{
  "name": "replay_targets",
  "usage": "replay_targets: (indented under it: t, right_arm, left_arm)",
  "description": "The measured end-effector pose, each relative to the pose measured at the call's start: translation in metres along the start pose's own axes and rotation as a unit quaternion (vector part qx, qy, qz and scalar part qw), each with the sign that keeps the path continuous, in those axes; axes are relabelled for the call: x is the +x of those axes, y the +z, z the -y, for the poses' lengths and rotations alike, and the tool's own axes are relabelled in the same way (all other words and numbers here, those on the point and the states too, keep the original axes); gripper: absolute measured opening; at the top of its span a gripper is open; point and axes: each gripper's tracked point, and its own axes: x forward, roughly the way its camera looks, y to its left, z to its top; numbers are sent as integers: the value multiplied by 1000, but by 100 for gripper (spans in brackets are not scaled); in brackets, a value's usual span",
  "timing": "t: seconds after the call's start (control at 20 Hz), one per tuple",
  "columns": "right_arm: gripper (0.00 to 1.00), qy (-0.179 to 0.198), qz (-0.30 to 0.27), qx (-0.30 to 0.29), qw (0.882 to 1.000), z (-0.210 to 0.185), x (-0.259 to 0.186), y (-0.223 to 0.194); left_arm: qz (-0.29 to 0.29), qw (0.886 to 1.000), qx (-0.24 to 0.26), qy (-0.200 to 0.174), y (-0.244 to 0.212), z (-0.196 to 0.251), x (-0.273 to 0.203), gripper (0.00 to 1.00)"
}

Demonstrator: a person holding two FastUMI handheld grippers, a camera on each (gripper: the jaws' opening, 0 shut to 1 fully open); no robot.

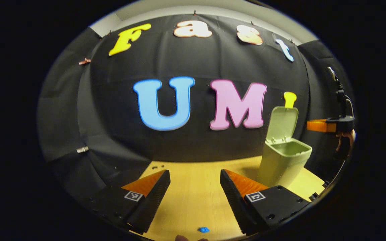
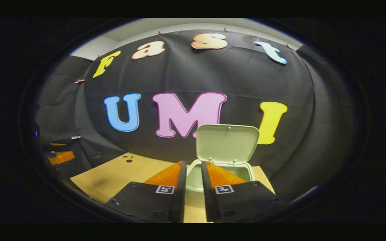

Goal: Press the lid of the desktop garbage bin to open it, pick up the crumpled paper on the desktop and throw it into the bin, then pick up the pop can on the desktop and drop it into the bin, and finally close the garbage bin lid.

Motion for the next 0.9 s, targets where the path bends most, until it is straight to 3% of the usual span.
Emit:
replay_targets:
  t: [0.05,0.1,0.15,0.55,0.9]
  right_arm:
    - [43,7,-6,2,1000,-6,-2,-5]
    - [47,14,-11,6,1000,-11,-2,-8]
    - [57,17,-15,8,1000,-14,-5,-12]
    - [62,29,-39,10,999,-33,-17,-31]
    - [62,23,-60,4,998,-37,-32,-44]
  left_arm:
    - [-26,1000,-6,-8,-23,1,3,95]
    - [-47,999,-8,-15,-43,3,6,96]
    - [-70,997,-8,-19,-64,3,7,96]
    - [-204,977,-37,-41,-204,12,11,95]
    - [-265,961,-56,-48,-271,18,18,90]
